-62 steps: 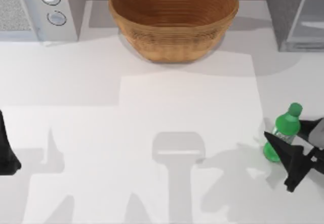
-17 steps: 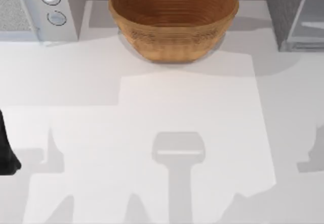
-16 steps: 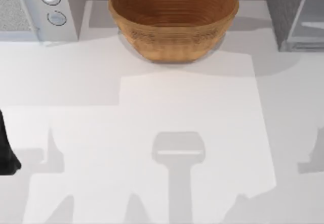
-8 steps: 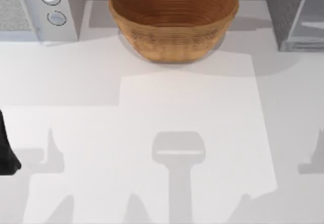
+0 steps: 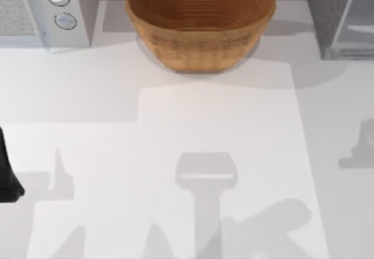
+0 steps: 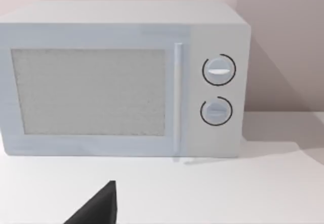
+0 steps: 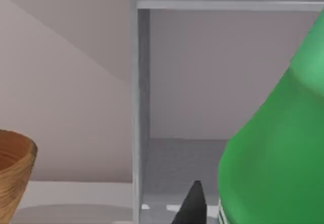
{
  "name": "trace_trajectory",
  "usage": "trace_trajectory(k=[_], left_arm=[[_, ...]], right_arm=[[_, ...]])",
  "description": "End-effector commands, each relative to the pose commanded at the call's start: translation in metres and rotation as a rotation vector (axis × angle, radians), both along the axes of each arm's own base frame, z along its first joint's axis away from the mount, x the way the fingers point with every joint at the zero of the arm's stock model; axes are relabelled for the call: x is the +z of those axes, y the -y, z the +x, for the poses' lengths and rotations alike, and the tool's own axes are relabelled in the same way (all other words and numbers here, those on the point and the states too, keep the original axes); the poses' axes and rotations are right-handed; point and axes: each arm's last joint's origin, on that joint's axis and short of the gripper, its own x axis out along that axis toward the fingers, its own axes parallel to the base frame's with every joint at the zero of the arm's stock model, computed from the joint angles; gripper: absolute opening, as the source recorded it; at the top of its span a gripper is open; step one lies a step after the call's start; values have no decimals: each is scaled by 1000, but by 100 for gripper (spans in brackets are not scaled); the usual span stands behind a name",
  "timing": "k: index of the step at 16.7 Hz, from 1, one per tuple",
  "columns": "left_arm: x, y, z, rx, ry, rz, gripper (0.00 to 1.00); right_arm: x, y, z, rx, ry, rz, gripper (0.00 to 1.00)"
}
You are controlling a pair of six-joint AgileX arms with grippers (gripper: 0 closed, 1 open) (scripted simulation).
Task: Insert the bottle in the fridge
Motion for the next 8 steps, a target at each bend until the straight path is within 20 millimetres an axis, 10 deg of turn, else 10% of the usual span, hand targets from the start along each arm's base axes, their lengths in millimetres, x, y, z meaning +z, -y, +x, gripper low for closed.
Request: trace_trajectory(k=[4, 8], left_arm=[[0, 0, 0, 0, 0, 0, 100], [0, 0, 0, 0, 0, 0, 100]], right_arm=[[32, 13, 60, -7, -17, -1, 1], [17, 38, 149, -16, -86, 14, 1]])
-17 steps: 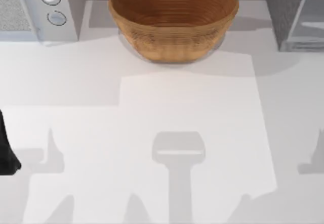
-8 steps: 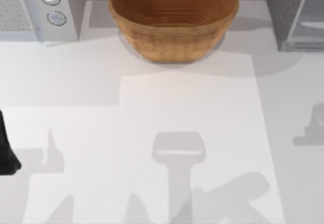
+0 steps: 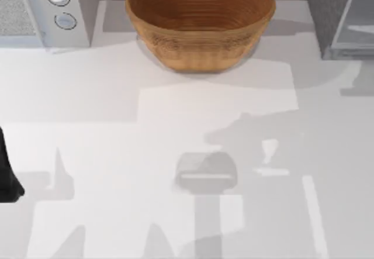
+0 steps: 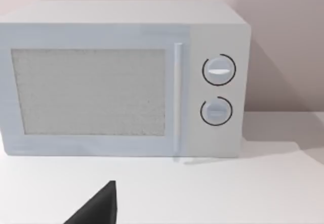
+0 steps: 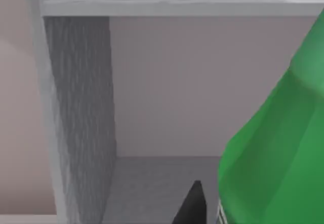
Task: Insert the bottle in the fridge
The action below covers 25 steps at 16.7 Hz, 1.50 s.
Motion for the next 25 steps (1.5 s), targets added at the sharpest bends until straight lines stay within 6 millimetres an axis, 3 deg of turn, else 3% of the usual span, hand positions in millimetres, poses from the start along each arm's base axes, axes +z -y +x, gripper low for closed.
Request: trace_trajectory(k=[3, 5, 10, 18, 25], left_arm=[[0, 0, 0, 0, 0, 0, 100], [0, 0, 0, 0, 0, 0, 100], [0, 0, 0, 0, 0, 0, 100], [0, 0, 0, 0, 0, 0, 100], [0, 0, 0, 0, 0, 0, 100]], right_arm=[[-38, 23, 58, -3, -39, 13, 1], [-64, 37, 86, -2, -42, 15, 1], [-109, 57, 122, 8, -17, 5, 1], [-117, 57, 129, 17, -23, 6, 1], [-121, 60, 191, 17, -28, 8, 1]])
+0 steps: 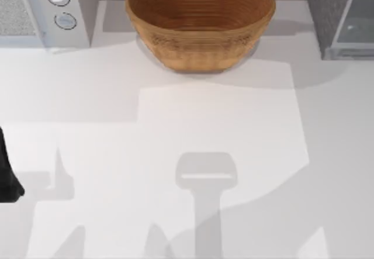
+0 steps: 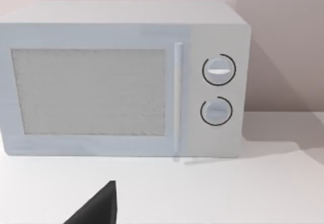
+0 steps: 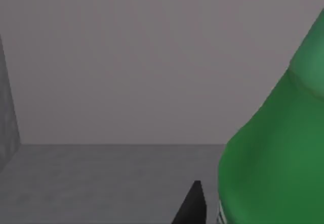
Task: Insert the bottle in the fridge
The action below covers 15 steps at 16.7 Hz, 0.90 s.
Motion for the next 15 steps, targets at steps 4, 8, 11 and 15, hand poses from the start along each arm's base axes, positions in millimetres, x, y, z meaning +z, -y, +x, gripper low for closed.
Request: trace_trajectory(k=[4, 8, 11, 15], left_arm=[[0, 0, 0, 0, 0, 0, 100], [0, 0, 0, 0, 0, 0, 100], [0, 0, 0, 0, 0, 0, 100], [0, 0, 0, 0, 0, 0, 100]], right_arm=[[4, -1, 30, -3, 9, -2, 1], [4, -2, 35, -2, 7, -2, 1], [4, -2, 35, -2, 7, -2, 16], [4, -2, 35, -2, 7, -2, 46]])
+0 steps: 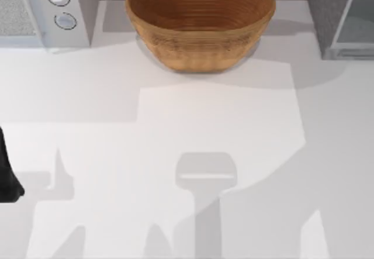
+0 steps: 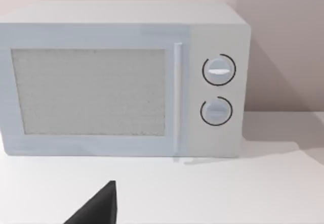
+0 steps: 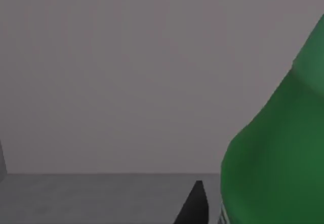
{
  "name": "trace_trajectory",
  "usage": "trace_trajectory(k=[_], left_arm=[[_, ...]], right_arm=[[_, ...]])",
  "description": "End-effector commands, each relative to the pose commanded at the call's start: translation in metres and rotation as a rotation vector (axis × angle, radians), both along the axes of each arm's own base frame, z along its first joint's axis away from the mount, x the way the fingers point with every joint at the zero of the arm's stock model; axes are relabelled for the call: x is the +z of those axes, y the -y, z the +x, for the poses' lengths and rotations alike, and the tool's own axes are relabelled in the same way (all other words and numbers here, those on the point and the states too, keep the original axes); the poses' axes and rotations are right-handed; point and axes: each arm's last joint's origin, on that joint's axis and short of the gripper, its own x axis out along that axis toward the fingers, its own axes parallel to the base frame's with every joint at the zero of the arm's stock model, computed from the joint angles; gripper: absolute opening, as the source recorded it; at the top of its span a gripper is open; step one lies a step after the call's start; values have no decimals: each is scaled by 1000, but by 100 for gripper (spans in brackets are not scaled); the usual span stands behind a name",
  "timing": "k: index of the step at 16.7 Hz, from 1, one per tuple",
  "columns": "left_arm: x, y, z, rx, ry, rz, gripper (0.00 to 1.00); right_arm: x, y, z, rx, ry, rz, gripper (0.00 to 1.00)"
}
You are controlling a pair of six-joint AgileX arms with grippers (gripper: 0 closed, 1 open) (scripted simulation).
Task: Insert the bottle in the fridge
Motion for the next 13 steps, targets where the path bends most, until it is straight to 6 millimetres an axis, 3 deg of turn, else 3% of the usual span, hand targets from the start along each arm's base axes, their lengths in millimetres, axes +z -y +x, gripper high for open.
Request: trace_trajectory(k=[7, 13], left_arm=[[0, 0, 0, 0, 0, 0, 100], [0, 0, 0, 0, 0, 0, 100]], right_arm=[[0, 0, 0, 0, 0, 0, 98], [0, 0, 0, 0, 0, 0, 100]])
